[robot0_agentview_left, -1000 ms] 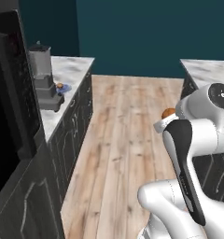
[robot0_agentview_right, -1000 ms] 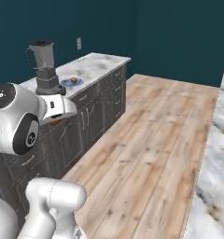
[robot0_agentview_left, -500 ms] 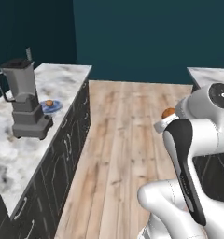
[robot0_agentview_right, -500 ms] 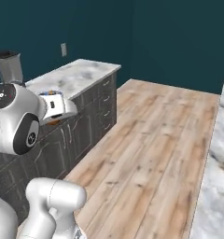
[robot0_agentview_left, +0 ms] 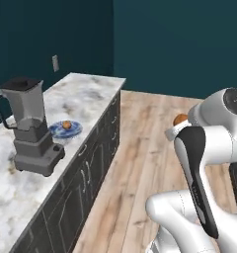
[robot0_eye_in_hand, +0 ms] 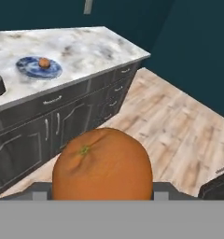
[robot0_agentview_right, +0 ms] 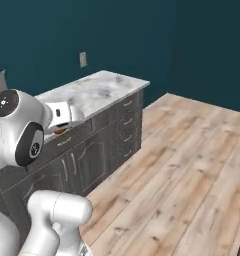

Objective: Pick the two tangerines from the fridge and place them on the plate next to the blender to make a fruit smoothie.

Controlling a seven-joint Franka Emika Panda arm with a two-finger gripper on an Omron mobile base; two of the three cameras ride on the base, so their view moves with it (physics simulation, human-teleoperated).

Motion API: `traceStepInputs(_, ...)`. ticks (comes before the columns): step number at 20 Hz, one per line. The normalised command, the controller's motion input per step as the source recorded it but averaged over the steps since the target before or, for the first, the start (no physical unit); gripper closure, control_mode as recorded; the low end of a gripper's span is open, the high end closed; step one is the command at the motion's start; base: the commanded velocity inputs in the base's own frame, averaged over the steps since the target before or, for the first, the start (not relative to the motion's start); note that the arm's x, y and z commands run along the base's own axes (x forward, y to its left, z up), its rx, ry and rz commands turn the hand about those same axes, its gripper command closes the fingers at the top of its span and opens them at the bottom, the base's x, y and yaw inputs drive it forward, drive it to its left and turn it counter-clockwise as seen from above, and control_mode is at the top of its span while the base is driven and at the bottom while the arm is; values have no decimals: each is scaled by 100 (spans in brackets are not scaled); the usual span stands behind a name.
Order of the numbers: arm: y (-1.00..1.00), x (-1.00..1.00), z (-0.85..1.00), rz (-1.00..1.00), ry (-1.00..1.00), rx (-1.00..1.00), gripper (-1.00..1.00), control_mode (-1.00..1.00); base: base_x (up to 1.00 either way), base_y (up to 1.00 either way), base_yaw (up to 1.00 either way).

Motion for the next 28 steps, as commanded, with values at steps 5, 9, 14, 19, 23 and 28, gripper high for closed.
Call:
traceStepInputs(5, 0, 0, 0, 0, 0, 0, 100, 100, 100, 0, 66)
traceStepInputs(9, 0, 0, 0, 0, 0, 0, 100, 100, 100, -8, 65)
traceStepInputs(14, 0, 0, 0, 0, 0, 0, 100, 100, 100, -10, 69)
traceStepInputs(19, 0, 0, 0, 0, 0, 0, 100, 100, 73, -50, 67)
traceStepInputs(23, 0, 0, 0, 0, 0, 0, 100, 100, 19, -33, 32)
traceStepInputs(28, 0, 0, 0, 0, 0, 0, 100, 100, -37, -39, 2)
